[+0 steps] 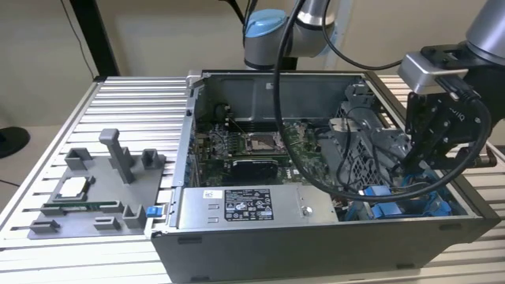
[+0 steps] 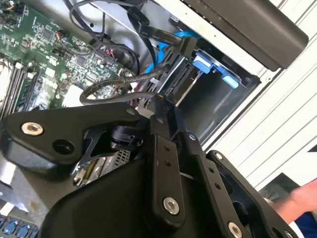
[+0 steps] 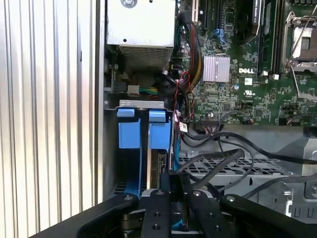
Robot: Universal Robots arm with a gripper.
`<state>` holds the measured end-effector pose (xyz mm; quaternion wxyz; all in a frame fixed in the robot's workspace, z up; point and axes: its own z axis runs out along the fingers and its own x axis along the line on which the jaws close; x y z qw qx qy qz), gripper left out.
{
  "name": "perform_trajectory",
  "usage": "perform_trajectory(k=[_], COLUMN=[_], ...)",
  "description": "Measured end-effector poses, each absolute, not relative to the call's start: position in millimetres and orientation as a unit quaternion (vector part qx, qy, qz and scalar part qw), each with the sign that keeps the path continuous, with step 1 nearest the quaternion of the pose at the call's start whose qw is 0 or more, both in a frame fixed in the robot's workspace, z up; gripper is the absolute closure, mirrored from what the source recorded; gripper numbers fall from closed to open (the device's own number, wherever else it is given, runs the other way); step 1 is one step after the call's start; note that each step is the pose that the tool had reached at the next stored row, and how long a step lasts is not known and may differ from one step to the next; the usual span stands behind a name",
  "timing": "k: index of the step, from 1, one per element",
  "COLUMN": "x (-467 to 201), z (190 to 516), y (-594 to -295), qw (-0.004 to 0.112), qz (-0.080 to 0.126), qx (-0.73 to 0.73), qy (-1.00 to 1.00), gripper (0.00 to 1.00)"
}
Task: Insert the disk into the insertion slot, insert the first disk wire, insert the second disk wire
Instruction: 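Insert the first disk wire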
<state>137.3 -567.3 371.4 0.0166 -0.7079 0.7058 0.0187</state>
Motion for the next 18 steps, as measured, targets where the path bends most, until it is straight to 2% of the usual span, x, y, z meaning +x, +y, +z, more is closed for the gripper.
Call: perform_trajectory(k=[10,18], x=[149,150], z=[368,368], y=[-581,-581], qw=[0.001,0.0], qz=[0.035,0.036], qx=[-0.707,-0.707], qy=[0.706,0.706], gripper=[1.0,1.0])
